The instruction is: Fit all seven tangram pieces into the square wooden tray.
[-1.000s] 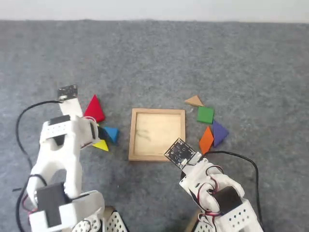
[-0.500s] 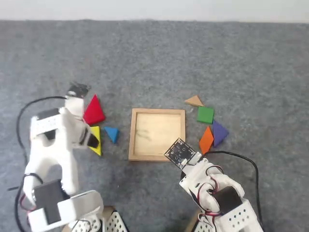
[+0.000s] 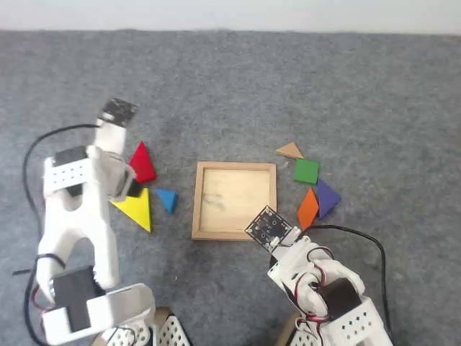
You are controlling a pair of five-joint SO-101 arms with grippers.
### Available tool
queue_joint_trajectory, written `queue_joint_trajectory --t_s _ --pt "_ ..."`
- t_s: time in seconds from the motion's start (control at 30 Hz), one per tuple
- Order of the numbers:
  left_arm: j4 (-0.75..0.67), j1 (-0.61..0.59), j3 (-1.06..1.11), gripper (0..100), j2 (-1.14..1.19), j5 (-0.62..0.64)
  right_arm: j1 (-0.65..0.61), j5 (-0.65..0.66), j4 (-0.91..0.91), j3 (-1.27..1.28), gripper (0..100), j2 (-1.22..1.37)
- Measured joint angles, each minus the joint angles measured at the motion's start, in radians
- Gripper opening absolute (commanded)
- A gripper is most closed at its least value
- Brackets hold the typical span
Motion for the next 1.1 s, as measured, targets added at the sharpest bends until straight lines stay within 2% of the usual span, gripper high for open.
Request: queue_joint_trajectory --t_s 0.07,0.17,0.3,0.33,0.43,0.6,0.87,0.97,1.1 --pt "-0.017 0.035 0.029 25 0.0 0.034 0.0 0.0 0.0 0.0 0.9 0.0" --pt "-0.051 0.08 0.037 23 0.0 0.21 0.0 0.0 0.0 0.0 0.9 0.0" --pt "-0.063 0.11 0.037 2 0.0 0.442 0.0 0.0 0.0 0.0 0.9 0.0" --pt "-0.064 0.107 0.037 1 0.0 0.493 0.0 0.0 0.0 0.0 0.9 0.0" --pt "-0.066 0.107 0.037 6 0.0 0.586 0.0 0.0 0.0 0.0 0.9 0.0" --pt "-0.091 0.077 0.037 8 0.0 0.614 0.0 0.0 0.0 0.0 0.9 0.0" --pt "-0.232 -0.103 0.002 8 0.18 0.589 0.0 0.0 0.0 0.0 0.9 0.0" --pt "-0.158 -0.143 -0.129 7 0.305 0.575 0.0 0.0 0.0 0.0 0.9 0.0" --pt "-0.015 -0.16 -0.324 2 0.468 0.565 0.0 0.0 0.0 0.0 0.9 0.0"
